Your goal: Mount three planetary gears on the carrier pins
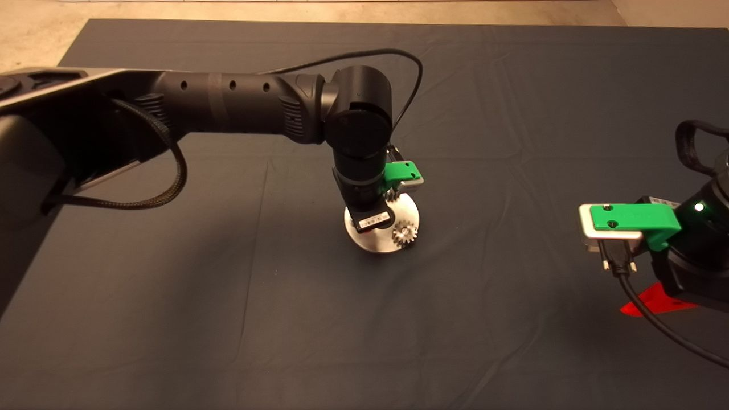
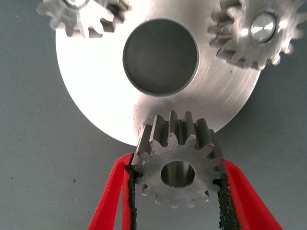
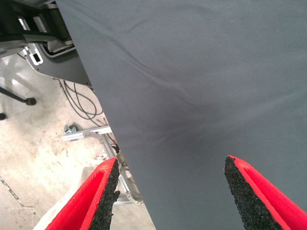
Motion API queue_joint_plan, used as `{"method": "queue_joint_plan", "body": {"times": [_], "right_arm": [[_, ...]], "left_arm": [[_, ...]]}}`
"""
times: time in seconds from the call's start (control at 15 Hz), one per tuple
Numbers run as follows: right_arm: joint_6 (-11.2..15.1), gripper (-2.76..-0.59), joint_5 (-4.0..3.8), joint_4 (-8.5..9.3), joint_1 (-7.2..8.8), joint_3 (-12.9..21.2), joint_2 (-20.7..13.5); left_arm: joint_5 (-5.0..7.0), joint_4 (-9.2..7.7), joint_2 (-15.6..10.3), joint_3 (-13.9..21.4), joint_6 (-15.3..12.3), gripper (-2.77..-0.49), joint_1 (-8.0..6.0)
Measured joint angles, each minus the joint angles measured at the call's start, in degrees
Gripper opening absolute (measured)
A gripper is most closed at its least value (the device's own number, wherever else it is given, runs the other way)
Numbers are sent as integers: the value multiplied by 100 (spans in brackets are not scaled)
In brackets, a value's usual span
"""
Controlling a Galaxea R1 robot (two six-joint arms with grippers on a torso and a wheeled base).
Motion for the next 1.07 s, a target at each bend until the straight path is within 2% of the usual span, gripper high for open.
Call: {"method": "queue_joint_plan", "body": {"times": [0.33,0.73,1.07], "right_arm": [[0,-173,-2,0,0,-1,-12],[0,-173,0,0,0,-1,-11],[0,-173,2,0,2,-1,-11]], "left_arm": [[5,16,-22,-152,149,-245,1],[2,34,-133,-166,230,-245,9],[-2,148,-171,-168,272,-246,133]]}}
